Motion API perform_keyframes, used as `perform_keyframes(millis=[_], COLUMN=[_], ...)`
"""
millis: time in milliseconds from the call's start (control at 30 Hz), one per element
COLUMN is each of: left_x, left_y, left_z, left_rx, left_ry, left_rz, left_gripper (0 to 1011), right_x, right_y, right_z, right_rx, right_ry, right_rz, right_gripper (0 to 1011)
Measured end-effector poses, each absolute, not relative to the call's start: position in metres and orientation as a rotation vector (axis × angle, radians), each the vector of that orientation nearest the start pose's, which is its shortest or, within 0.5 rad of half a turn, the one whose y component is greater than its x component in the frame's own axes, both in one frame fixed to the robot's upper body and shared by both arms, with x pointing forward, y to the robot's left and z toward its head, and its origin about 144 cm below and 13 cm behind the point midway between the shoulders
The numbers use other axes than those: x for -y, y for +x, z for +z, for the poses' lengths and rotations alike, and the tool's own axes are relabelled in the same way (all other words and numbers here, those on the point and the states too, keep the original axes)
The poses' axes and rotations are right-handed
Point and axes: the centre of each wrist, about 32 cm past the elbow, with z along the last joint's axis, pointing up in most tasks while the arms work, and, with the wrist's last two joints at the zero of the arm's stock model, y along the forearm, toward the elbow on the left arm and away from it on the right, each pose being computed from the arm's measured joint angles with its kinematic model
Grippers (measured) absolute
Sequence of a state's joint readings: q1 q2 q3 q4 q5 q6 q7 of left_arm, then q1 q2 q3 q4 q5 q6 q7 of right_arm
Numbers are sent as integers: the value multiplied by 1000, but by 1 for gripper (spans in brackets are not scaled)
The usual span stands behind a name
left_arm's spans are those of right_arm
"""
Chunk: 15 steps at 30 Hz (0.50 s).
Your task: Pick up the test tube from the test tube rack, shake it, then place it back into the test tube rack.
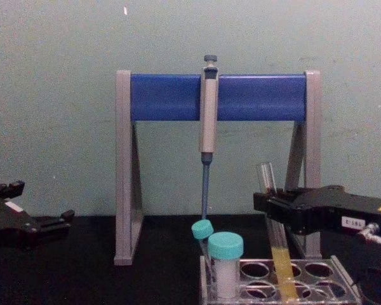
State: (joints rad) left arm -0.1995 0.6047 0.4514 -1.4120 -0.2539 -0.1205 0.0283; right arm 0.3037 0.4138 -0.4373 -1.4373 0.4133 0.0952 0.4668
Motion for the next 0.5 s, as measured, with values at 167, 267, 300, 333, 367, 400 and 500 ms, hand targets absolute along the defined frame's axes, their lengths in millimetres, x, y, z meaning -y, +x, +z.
perform_keyframes(millis=[167, 267, 300, 333, 367, 400, 500], left_x=[-310, -310, -310, -310, -310, -310, -310], left_y=[489, 489, 489, 489, 489, 489, 489], left_z=[1140, 1140, 1140, 1140, 1140, 1140, 1140], left_rx=[285, 285, 285, 285, 285, 285, 285], left_ry=[304, 304, 304, 304, 304, 304, 304], left_rz=[1248, 1248, 1248, 1248, 1248, 1248, 1248], left_gripper=[1001, 1001, 1001, 1001, 1001, 1002, 1002], right_x=[239, 239, 239, 239, 239, 239, 239], right_y=[521, 521, 521, 521, 521, 521, 521], right_z=[1177, 1177, 1177, 1177, 1177, 1177, 1177], right_rx=[-26, -26, -26, -26, -25, -26, -26], right_ry=[-133, -133, -133, -133, -133, -133, -133], right_rz=[-769, -769, -769, -769, -769, -769, -769], right_gripper=[224, 224, 224, 224, 224, 224, 224])
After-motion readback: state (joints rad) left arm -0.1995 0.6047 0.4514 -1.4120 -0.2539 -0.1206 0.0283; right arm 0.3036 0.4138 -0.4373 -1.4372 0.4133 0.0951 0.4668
